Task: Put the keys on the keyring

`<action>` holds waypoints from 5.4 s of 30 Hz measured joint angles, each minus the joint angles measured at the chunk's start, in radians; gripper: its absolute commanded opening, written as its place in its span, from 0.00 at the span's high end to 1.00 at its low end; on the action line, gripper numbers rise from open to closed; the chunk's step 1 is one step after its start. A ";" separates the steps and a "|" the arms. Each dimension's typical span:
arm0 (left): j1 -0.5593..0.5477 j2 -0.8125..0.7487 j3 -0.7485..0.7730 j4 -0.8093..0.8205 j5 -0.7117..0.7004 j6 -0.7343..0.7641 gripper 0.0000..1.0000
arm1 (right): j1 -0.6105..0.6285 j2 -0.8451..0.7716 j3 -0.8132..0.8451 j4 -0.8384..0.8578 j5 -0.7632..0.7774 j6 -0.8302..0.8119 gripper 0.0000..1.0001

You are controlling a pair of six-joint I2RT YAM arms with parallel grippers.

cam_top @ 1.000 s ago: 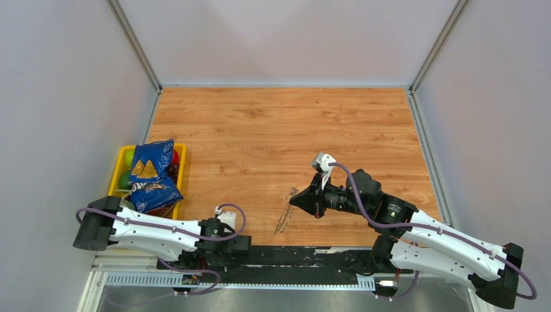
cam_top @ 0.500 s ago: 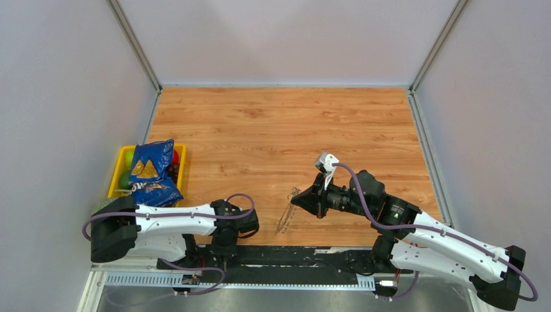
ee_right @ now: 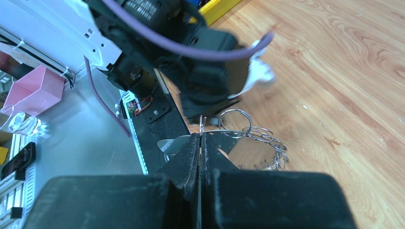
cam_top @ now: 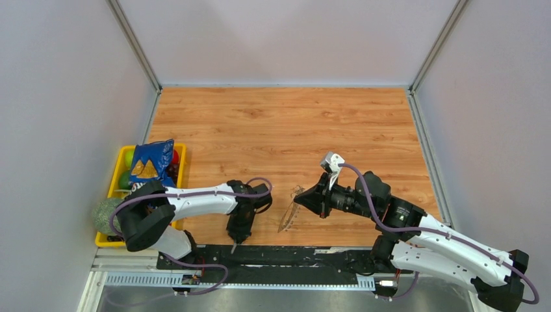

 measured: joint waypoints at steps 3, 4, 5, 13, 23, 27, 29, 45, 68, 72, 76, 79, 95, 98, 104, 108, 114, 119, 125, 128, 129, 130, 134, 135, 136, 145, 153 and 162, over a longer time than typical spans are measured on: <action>0.066 0.027 0.080 0.208 -0.109 0.070 0.79 | 0.000 -0.017 0.000 -0.005 0.006 0.000 1.00; 0.087 0.047 0.116 0.275 -0.145 0.097 0.79 | 0.000 -0.021 0.000 -0.008 0.008 0.001 1.00; 0.101 0.060 0.144 0.317 -0.171 0.119 0.79 | 0.000 -0.025 0.000 -0.011 0.008 0.001 1.00; 0.157 0.071 0.339 0.418 -0.304 0.263 0.78 | 0.000 -0.043 0.004 -0.052 0.032 0.002 1.00; 0.157 -0.043 0.330 0.427 -0.275 0.304 0.59 | 0.000 -0.026 0.140 -0.154 0.161 -0.032 1.00; 0.157 -0.037 0.324 0.477 -0.228 0.335 0.49 | 0.000 -0.023 0.229 -0.219 0.247 -0.056 1.00; 0.157 -0.020 0.323 0.513 -0.204 0.360 0.47 | 0.000 -0.023 0.266 -0.241 0.281 -0.061 1.00; 0.204 0.318 0.478 0.653 -0.075 0.492 0.43 | 0.000 -0.049 0.332 -0.377 0.414 -0.064 1.00; 0.196 0.526 0.712 0.441 -0.179 0.383 0.44 | 0.000 -0.065 0.332 -0.401 0.426 -0.072 1.00; 0.171 0.549 0.727 0.421 -0.198 0.362 0.43 | 0.000 -0.072 0.332 -0.401 0.414 -0.076 1.00; 0.148 0.571 0.729 0.410 -0.213 0.344 0.44 | 0.000 -0.086 0.332 -0.401 0.402 -0.076 1.00; 0.139 0.579 0.730 0.409 -0.226 0.333 0.44 | 0.000 -0.098 0.332 -0.401 0.390 -0.079 1.00; 0.140 0.623 0.784 0.403 -0.296 0.321 0.72 | 0.000 -0.130 0.328 -0.401 0.363 -0.092 1.00; 0.145 0.630 0.793 0.402 -0.303 0.326 0.85 | 0.000 -0.130 0.328 -0.401 0.358 -0.098 1.00; 0.150 0.629 0.785 0.421 -0.290 0.324 0.94 | 0.000 -0.130 0.324 -0.400 0.348 -0.102 1.00; 0.150 0.576 0.690 0.499 -0.273 0.317 0.98 | 0.000 -0.130 0.320 -0.401 0.343 -0.102 1.00; 0.129 0.450 0.497 0.565 -0.253 0.312 0.96 | 0.000 -0.130 0.314 -0.401 0.336 -0.102 1.00; 0.117 0.352 0.383 0.544 -0.269 0.322 0.94 | 0.000 -0.130 0.311 -0.400 0.331 -0.102 1.00; 0.113 0.287 0.343 0.446 -0.336 0.360 0.89 | 0.000 -0.129 0.311 -0.399 0.323 -0.101 1.00; 0.113 0.238 0.329 0.409 -0.362 0.379 0.77 | 0.000 -0.128 0.311 -0.398 0.320 -0.101 1.00; 0.114 0.216 0.327 0.397 -0.365 0.384 0.75 | 0.000 -0.127 0.311 -0.398 0.320 -0.101 1.00; 0.114 0.197 0.325 0.391 -0.365 0.388 0.71 | 0.000 -0.126 0.311 -0.397 0.319 -0.101 1.00; 0.113 0.111 0.325 0.390 -0.344 0.406 0.60 | 0.000 -0.118 0.311 -0.397 0.318 -0.101 1.00; 0.113 0.097 0.325 0.391 -0.338 0.412 0.57 | 0.000 -0.115 0.311 -0.397 0.318 -0.101 1.00; 0.113 0.087 0.325 0.393 -0.331 0.422 0.56 | 0.000 -0.113 0.311 -0.397 0.317 -0.101 1.00; 0.113 0.106 0.314 0.444 -0.255 0.566 0.44 | 0.000 -0.100 0.311 -0.396 0.305 -0.100 1.00; 0.113 0.209 0.320 0.489 -0.223 0.703 0.43 | 0.000 -0.095 0.311 -0.386 0.303 -0.098 1.00; 0.113 0.308 0.345 0.519 -0.207 0.798 0.45 | 0.000 -0.086 0.311 -0.382 0.303 -0.098 1.00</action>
